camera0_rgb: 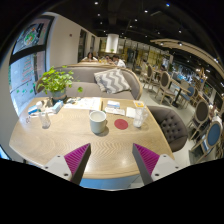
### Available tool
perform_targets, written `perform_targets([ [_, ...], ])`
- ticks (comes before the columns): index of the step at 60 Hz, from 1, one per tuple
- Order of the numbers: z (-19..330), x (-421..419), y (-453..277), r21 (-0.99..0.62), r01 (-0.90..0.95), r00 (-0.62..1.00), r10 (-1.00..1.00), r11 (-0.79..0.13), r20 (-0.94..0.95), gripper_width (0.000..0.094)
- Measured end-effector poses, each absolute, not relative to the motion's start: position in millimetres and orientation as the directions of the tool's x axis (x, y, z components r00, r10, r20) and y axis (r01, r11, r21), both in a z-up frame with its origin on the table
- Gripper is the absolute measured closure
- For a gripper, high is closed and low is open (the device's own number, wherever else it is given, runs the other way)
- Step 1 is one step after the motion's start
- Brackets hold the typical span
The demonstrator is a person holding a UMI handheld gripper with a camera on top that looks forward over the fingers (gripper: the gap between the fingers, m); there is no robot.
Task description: Pour water
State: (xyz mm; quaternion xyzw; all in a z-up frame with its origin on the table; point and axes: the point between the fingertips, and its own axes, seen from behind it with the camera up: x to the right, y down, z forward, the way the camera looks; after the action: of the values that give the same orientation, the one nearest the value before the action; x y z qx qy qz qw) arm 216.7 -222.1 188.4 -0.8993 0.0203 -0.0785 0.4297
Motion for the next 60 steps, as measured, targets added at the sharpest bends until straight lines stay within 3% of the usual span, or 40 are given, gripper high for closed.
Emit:
perform_targets([
  [25,145,63,-182,-0.749,0.048,0.995,-0.036,-0.66,0.095,0.0076],
  [44,110,-121,-95,-0.819,0.023,0.994,0.098,-0.574,-0.04,0.0074],
  [60,75,-172,17,-0.879,0.027,0.993,0.111,-0.476,-0.029,0.0088],
])
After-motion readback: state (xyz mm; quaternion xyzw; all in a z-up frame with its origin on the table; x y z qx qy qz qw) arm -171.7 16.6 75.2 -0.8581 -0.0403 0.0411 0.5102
